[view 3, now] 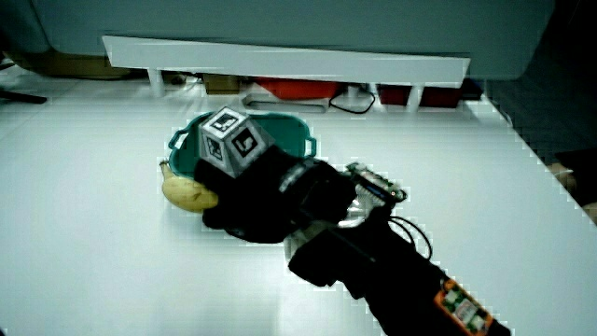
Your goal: Place banana on desk
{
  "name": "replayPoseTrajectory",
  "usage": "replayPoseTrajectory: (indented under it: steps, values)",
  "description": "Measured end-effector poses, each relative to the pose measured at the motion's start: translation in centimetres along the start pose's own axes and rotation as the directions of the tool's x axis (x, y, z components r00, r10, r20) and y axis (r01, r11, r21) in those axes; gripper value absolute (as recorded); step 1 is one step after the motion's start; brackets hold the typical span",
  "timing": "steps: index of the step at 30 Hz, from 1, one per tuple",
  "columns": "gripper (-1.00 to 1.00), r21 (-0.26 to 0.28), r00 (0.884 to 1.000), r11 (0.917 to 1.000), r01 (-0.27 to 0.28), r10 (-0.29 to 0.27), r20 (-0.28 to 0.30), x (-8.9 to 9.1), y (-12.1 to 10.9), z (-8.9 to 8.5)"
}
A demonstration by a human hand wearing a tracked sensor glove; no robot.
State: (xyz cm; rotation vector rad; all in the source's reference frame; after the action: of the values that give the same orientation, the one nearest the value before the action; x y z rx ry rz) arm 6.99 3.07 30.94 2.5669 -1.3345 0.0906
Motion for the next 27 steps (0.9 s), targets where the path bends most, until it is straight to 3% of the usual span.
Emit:
replayPoseTrajectory:
  steps: [1,2,4,5,10,12,14,15,16,18,19,20,21,22,23,24,25,27]
  values:
    - [0.00,-0.030,1.000,0.9995,-0.001,0.000,-0.022,-0.2,-0.1,-0.1]
    - [0.00,-0.048,1.000,0.9988,-0.006,0.005,-0.009,-0.5,-0.2,-0.3]
    - [0.00,-0.053,0.999,0.9985,-0.014,0.012,-0.036,-0.9,-0.2,-0.6]
    - [0.00,-0.077,1.000,0.9968,-0.022,0.021,-0.007,-1.0,-0.3,-1.0]
    - [0.00,-0.031,0.996,0.9987,-0.041,0.039,-0.080,-1.8,-0.3,-3.3]
    - [0.00,-0.078,0.992,0.9957,-0.050,0.041,-0.121,-2.3,-0.3,-4.4]
    - [0.00,-0.104,0.996,0.9924,-0.066,0.060,-0.059,-2.8,-0.2,-5.4]
    - [0.00,-0.041,0.996,0.9968,-0.068,0.065,-0.064,-3.0,-0.1,-5.9]
    - [0.00,-0.032,0.995,0.9968,-0.073,0.071,-0.068,-3.2,-0.1,-6.2]
    - [0.00,-0.076,0.997,0.9942,-0.075,0.075,-0.010,-3.5,-0.1,-7.0]
    - [0.00,-0.058,0.997,0.9952,-0.078,0.077,-0.033,-3.6,0.0,-7.4]
    - [0.00,-0.090,0.996,0.9930,-0.076,0.081,0.049,-3.7,0.0,-7.7]
    - [0.00,-0.075,0.997,0.9941,-0.078,0.078,-0.009,-3.9,0.0,-8.0]
    - [0.00,-0.103,0.995,0.9915,-0.079,0.085,0.049,-4.0,0.0,-8.6]
    - [0.00,-0.117,0.997,0.9898,-0.081,0.080,-0.014,-4.1,0.1,-8.9]
    - [0.00,-0.086,0.996,0.9927,-0.085,0.085,-0.003,-4.3,0.1,-9.5]
    - [0.00,-0.145,0.996,0.9866,-0.075,0.080,0.026,-4.4,0.2,-9.8]
    - [0.00,-0.195,0.997,0.9780,-0.075,0.079,0.015,-4.5,0.3,-10.6]
